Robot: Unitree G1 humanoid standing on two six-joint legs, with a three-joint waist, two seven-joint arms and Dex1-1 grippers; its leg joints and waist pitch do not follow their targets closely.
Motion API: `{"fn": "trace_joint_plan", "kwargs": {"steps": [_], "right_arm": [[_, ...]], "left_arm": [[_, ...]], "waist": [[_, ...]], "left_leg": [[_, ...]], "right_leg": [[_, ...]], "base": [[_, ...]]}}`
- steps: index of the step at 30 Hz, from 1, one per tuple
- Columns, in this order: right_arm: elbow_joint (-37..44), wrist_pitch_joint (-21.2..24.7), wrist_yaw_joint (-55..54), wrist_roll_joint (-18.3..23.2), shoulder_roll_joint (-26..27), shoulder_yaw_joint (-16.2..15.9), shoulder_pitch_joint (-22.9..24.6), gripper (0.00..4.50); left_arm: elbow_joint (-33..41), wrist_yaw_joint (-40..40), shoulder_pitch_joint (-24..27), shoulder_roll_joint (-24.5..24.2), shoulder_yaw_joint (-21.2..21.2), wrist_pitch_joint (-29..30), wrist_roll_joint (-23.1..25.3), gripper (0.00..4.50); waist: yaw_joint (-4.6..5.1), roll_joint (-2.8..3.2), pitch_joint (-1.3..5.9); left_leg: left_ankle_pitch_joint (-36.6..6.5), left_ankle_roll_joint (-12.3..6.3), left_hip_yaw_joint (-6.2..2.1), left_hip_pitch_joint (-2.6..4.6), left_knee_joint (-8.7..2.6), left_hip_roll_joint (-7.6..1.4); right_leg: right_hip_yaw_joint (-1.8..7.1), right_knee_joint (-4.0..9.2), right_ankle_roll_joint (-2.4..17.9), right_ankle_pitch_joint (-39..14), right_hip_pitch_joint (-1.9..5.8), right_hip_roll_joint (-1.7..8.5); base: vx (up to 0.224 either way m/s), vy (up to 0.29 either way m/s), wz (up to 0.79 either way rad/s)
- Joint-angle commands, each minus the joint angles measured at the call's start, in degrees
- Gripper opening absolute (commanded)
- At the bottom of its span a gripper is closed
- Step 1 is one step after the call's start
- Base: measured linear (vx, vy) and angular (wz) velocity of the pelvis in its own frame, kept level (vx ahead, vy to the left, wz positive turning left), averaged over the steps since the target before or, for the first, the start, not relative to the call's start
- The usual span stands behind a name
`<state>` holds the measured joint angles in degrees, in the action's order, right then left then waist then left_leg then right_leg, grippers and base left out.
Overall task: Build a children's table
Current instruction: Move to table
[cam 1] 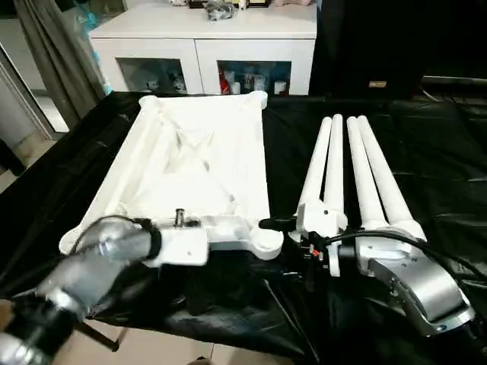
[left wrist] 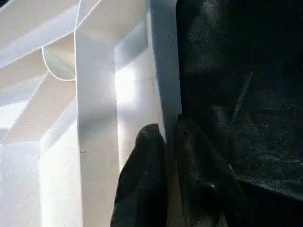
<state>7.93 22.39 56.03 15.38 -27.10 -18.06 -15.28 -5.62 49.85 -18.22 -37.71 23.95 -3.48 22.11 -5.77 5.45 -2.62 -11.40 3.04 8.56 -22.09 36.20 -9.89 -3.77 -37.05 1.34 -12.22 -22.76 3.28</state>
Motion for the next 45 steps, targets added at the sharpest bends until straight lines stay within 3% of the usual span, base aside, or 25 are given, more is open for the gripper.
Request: {"fn": "trace_joint_plan", "kwargs": {"steps": [1, 7, 18, 29, 30, 33, 37, 38, 39, 40, 42, 43, 45], "right_arm": [[0.89, 0.39, -0.4, -0.05, 0.39, -0.01, 0.21, 4.43], [0.68, 0.13, -1.11, -0.01, 1.26, -0.29, 0.33, 4.43], [0.72, -0.26, -1.93, -0.21, 1.79, -0.02, 0.93, 4.43], [0.5, -0.69, -2.71, -0.24, 2.49, -0.35, 1.24, 4.43], [0.47, -0.8, -2.74, -0.28, 2.47, -0.3, 1.34, 4.43], [0.47, -0.92, -2.84, -0.28, 2.42, -0.07, 1.49, 4.43], [0.29, -1.25, -3.04, -0.36, 2.26, 0.43, 1.54, 4.43], [0.0, -1.49, -2.96, -0.36, 2.1, 0.64, 1.48, 4.43], [-0.07, -1.55, -2.93, -0.35, 2.06, 0.7, 1.47, 4.43], [-0.13, -1.64, -2.89, -0.37, 1.98, 0.74, 1.47, 4.43], [-0.31, -1.79, -2.79, -0.41, 1.81, 0.84, 1.37, 4.43], [-0.41, -1.91, -2.71, -0.47, 1.68, 0.87, 1.35, 4.43], [-0.52, -2.05, -2.63, -0.51, 1.52, 0.88, 1.3, 4.43]], "left_arm": [[2.28, -3.42, 0.73, 0.56, 0.7, 0.84, 3.69, 0.12], [4.19, -5.76, 1.63, 2.75, 2.67, 1.81, 6.79, 0.12], [7.58, -8.93, 2.11, 4.17, 1.07, 7.89, 11.35, 0.12], [10.52, -8.74, 3.45, 4.21, 0.4, 10.66, 12.92, 0.12], [11.85, -7.75, 4.1, 4.05, 0.24, 10.54, 11.89, 0.12], [14.44, -6.42, 5.43, 3.87, -0.75, 11.55, 10.34, 0.12], [17.05, -2.14, 6.53, 2.66, -3.63, 9.55, 2.09, 0.12], [17.99, -0.49, 6.95, 2.63, -6.21, 9.67, -2.5, 0.12], [18.24, -0.11, 7.07, 2.65, -6.91, 9.83, -3.62, 0.12], [18.5, 0.95, 7.37, 2.77, -7.71, 9.46, -6.15, 0.12], [19.39, 3.15, 8.13, 2.47, -9.01, 8.03, -10.93, 0.12], [20.48, 4.61, 8.7, 2.23, -9.48, 8.2, -13.14, 0.12], [21.55, 5.83, 9.26, 1.94, -9.85, 8.86, -14.65, 0.11]], "waist": [[-0.1, -0.13, 3.32], [-0.36, 0.05, 3.46], [-0.62, 0.76, 3.29], [-0.63, 0.95, 3.4], [-0.64, 1.39, 3.44], [-0.42, 1.25, 3.76], [-0.3, 1.29, 4.13], [-0.31, 0.92, 4.16], [-0.36, 1.23, 4.27], [-0.23, 0.87, 4.1], [-0.33, 1.21, 4.04], [-0.26, 0.57, 3.98], [-0.28, 0.74, 3.91]], "left_leg": [[-13.6, -1.09, -1.47, 0.46, -5.12, -3.15], [-12.89, -1.44, -1.46, 0.33, -5.0, -3.13], [-15.04, -0.94, -1.64, 0.36, -5.12, -3.11], [-13.76, -1.6, -1.71, 0.16, -5.05, -3.04], [-13.77, -1.54, -1.78, 0.2, -5.06, -3.08], [-11.41, -2.1, -1.75, 0.07, -4.93, -3.1], [-7.14, -3.69, -1.66, -0.16, -4.52, -2.95], [-6.64, -3.98, -1.58, -0.25, -4.44, -2.88], [-5.93, -4.26, -1.53, -0.25, -4.39, -2.85], [-6.1, -4.7, -1.43, -0.24, -4.43, -2.92], [-6.73, -4.67, -1.44, -0.24, -4.49, -2.99], [-6.98, -4.75, -1.35, -0.21, -4.56, -3.05], [-7.35, -4.84, -1.24, -0.04, -4.6, -3.13]], "right_leg": [[3.32, 5.54, 8.61, -15.13, 2.39, 5.04], [3.29, 5.32, 9.63, -11.04, 2.47, 5.0], [3.31, 5.69, 8.8, -14.2, 2.34, 5.02], [3.22, 5.57, 9.38, -11.69, 2.44, 4.97], [3.17, 5.48, 9.57, -11.0, 2.44, 4.96], [3.09, 5.02, 10.6, -5.41, 2.75, 4.94], [2.8, 4.48, 11.95, 0.91, 2.99, 4.92], [2.77, 4.44, 12.09, 1.39, 3.02, 4.92], [2.7, 4.25, 12.5, 1.9, 2.98, 4.97], [2.68, 4.42, 12.58, 1.54, 2.83, 4.82], [2.66, 4.43, 12.65, -0.2, 2.85, 4.95], [2.72, 4.5, 12.55, -1.06, 2.88, 5.01], [2.79, 4.64, 12.22, -2.69, 2.63, 4.97]], "base": [[0.0, 0.0, 0.0], [0.0, 0.0, 0.0], [0.0, 0.0, 0.0], [0.0, 0.0, 0.0], [0.0, 0.0, 0.0], [0.0, 0.0, 0.0], [0.0, 0.0, 0.0], [0.0, 0.0, 0.0], [0.0, 0.0, 0.0], [0.0, 0.0, 0.0], [0.0, 0.0, 0.0], [0.0, 0.0, 0.0], [0.0, 0.0, 0.0]]}}
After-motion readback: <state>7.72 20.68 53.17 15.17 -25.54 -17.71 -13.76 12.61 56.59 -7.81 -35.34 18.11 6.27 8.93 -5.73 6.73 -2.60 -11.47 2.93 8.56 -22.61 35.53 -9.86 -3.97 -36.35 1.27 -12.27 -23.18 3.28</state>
